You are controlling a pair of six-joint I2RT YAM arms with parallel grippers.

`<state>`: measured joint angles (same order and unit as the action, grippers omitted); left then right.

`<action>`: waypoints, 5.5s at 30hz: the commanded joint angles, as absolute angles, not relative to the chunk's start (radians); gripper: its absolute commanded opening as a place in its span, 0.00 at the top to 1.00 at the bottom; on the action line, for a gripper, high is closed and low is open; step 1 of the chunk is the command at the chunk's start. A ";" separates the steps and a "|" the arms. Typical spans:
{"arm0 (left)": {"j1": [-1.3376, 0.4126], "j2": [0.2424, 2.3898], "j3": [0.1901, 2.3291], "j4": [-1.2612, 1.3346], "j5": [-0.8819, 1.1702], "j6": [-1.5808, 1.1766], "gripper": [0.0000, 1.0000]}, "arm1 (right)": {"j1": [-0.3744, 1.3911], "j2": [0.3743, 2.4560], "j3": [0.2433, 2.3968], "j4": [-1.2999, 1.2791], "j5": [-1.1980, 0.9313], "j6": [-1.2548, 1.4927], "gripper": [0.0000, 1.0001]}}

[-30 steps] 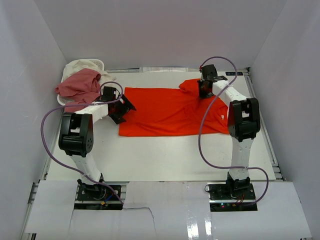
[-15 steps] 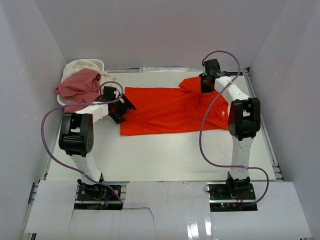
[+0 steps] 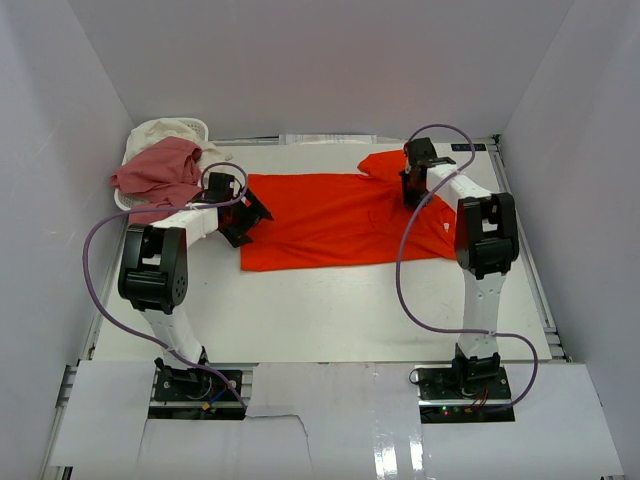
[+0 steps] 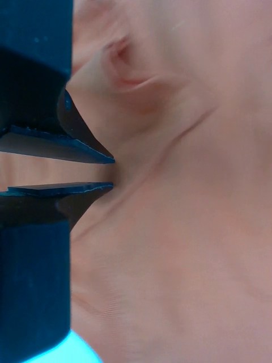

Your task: Fold and stack the t-shirts

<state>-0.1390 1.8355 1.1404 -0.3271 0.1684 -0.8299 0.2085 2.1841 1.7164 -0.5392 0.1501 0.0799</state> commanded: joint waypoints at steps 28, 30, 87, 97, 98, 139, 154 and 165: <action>-0.037 1.779 0.996 -0.388 0.170 -0.798 0.02 | 0.175 1.759 1.054 -0.469 0.139 0.206 0.61; -0.035 1.747 0.961 -0.391 0.173 -0.793 0.02 | 0.175 1.779 1.028 -0.477 0.162 0.235 0.62; -0.041 2.052 1.669 -0.545 0.371 -0.591 0.02 | 0.161 2.342 2.160 -0.526 -0.055 0.126 0.29; -0.054 2.164 1.801 -0.574 0.348 -0.584 0.04 | 0.094 2.485 2.206 -0.419 -0.209 0.198 0.26; -0.052 2.171 1.816 -0.575 0.347 -0.587 0.04 | 0.094 2.488 2.203 -0.417 -0.201 0.198 0.26; -0.054 2.151 1.750 -0.563 0.321 -0.568 0.03 | -0.048 2.309 1.951 -0.342 -0.198 0.187 0.43; -0.054 2.148 1.747 -0.565 0.328 -0.569 0.03 | -0.061 2.448 2.105 -0.486 -0.347 0.207 0.44; -0.054 2.143 1.746 -0.565 0.321 -0.569 0.03 | -0.066 2.402 2.062 -0.494 -0.291 0.201 0.44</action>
